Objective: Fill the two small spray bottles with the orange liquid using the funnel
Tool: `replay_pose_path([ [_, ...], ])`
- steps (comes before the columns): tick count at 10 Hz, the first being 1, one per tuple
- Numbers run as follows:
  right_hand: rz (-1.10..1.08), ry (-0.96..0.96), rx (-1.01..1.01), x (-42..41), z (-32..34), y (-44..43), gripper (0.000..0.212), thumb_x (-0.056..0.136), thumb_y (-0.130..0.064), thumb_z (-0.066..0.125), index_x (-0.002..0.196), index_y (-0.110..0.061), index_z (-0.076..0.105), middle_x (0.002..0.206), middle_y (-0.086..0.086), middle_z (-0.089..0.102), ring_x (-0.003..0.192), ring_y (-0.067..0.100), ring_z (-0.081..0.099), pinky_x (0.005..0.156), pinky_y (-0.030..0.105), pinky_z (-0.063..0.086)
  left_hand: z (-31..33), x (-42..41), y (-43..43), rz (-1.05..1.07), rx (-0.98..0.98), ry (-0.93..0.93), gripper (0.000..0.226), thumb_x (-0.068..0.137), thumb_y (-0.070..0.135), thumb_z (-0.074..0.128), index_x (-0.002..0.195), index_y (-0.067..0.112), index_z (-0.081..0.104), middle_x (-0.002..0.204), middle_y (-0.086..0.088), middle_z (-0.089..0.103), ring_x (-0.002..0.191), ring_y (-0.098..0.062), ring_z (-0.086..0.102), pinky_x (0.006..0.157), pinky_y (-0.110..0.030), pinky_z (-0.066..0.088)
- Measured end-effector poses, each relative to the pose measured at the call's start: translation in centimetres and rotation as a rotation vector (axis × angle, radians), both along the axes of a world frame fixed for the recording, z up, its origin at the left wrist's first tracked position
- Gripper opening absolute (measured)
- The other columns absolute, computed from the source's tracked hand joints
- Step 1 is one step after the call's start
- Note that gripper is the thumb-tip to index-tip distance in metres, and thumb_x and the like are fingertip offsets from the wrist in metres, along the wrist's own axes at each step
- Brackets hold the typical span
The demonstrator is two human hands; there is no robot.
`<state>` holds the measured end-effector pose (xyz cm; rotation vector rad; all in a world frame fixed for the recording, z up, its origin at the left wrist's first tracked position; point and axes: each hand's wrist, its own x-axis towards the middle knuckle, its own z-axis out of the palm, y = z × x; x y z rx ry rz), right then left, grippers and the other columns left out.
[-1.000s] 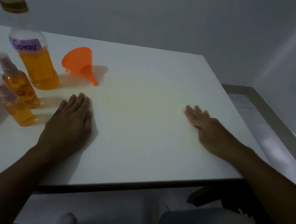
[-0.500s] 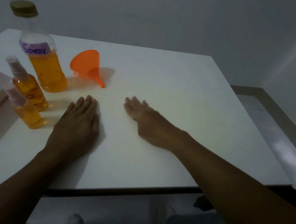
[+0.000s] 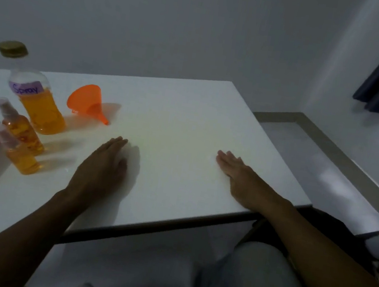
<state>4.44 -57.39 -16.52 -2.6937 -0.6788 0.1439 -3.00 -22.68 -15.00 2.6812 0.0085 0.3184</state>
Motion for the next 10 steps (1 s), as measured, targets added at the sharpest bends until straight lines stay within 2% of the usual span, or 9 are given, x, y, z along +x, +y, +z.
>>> replay_pose_path([
  [1,-0.259,0.008,0.015,-0.1,-0.1,-3.5,0.078,0.091,0.018,0.026,0.160,-0.017,0.014,0.168,-0.006,0.002,0.155,0.014,-0.001,0.125,0.030,-0.003,0.6,0.8,-4.4,-0.106,-0.036,0.020,0.053,0.093,0.021,0.054,0.144,0.017,0.041,0.150,-0.006,0.041,0.137,-0.026,0.040,0.111,-0.042,0.033],
  [2,-0.575,0.013,0.170,-0.9,0.6,-9.0,0.070,0.094,0.011,0.027,0.158,-0.016,0.023,0.168,0.000,0.013,0.155,0.020,0.012,0.125,0.030,0.007,0.1,2.2,-11.1,-0.249,-0.076,0.045,0.052,0.095,0.028,0.050,0.146,0.019,0.039,0.153,-0.001,0.036,0.140,-0.020,0.035,0.112,-0.036,0.029],
  [3,-0.784,0.031,0.336,-1.9,0.8,-13.3,0.063,0.095,0.007,0.030,0.155,-0.015,0.035,0.162,0.004,0.031,0.148,0.025,0.031,0.116,0.023,0.026,-0.7,3.1,-15.5,-0.343,-0.058,0.045,0.052,0.097,0.032,0.046,0.147,0.020,0.036,0.155,0.001,0.033,0.142,-0.015,0.030,0.114,-0.031,0.025],
  [4,-0.976,0.108,0.473,-3.1,-1.4,-18.6,0.055,0.098,0.003,0.033,0.150,-0.012,0.044,0.154,0.007,0.045,0.137,0.028,0.047,0.101,0.022,0.039,-1.3,4.3,-21.9,-0.466,-0.072,0.036,0.052,0.098,0.038,0.042,0.147,0.020,0.036,0.156,0.003,0.030,0.144,-0.012,0.025,0.115,-0.029,0.022],
  [5,-1.007,0.205,0.484,-3.9,-4.4,-20.0,0.053,0.098,0.003,0.037,0.149,-0.011,0.045,0.153,0.009,0.046,0.136,0.029,0.048,0.101,0.026,0.042,-1.6,4.6,-24.5,-0.490,-0.061,0.023,0.055,0.098,0.046,0.038,0.147,0.021,0.034,0.157,0.004,0.027,0.145,-0.012,0.022,0.117,-0.030,0.018],
  [6,-1.052,0.366,0.492,-4.6,-9.8,-20.9,0.054,0.096,0.005,0.041,0.147,-0.011,0.048,0.151,0.012,0.049,0.132,0.029,0.051,0.093,0.023,0.041,-2.2,5.3,-25.8,-0.512,0.038,0.011,0.059,0.098,0.053,0.030,0.146,0.019,0.034,0.157,-0.002,0.028,0.146,-0.014,0.021,0.120,-0.035,0.018],
  [8,-1.060,0.476,0.419,-5.8,-15.3,-21.2,0.047,0.096,-0.001,0.046,0.141,-0.010,0.055,0.146,0.012,0.054,0.132,0.029,0.051,0.107,0.025,0.037,-1.9,5.0,-25.8,-0.493,0.025,0.002,0.056,0.097,0.050,0.036,0.144,0.020,0.037,0.156,-0.002,0.032,0.145,-0.016,0.025,0.118,-0.036,0.021],
  [9,-1.049,0.467,0.385,-6.0,-16.2,-21.3,0.044,0.096,-0.001,0.048,0.138,-0.008,0.058,0.144,0.014,0.055,0.132,0.029,0.051,0.109,0.026,0.037,-1.5,5.1,-25.8,-0.487,0.016,-0.003,0.056,0.097,0.050,0.037,0.144,0.019,0.039,0.155,-0.002,0.032,0.144,-0.017,0.026,0.118,-0.036,0.023],
  [10,-1.093,0.286,0.445,-4.4,-14.4,-21.1,0.045,0.093,0.003,0.044,0.130,-0.011,0.066,0.139,0.012,0.060,0.128,0.028,0.055,0.106,0.026,0.040,-1.6,5.1,-25.8,-0.462,0.027,0.001,0.059,0.096,0.054,0.035,0.144,0.020,0.037,0.156,-0.001,0.031,0.145,-0.016,0.025,0.118,-0.039,0.024],
])
